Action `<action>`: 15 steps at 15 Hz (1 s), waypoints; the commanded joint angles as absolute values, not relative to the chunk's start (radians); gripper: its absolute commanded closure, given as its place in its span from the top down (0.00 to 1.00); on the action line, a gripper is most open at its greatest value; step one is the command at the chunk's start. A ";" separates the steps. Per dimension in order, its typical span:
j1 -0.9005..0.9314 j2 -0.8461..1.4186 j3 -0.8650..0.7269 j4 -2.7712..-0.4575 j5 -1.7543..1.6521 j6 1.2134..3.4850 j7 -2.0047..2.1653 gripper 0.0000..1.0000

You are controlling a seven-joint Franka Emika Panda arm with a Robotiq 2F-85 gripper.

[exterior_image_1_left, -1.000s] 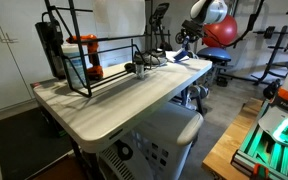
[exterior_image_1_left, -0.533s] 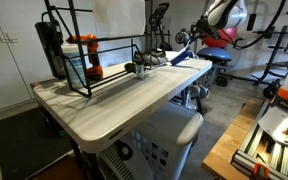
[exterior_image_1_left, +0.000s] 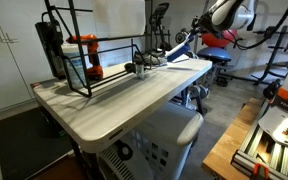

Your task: Move the brush to the left

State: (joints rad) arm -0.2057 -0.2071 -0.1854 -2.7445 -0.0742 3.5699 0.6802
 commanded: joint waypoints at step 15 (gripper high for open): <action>0.197 -0.374 -0.274 -2.743 0.070 3.110 0.678 0.32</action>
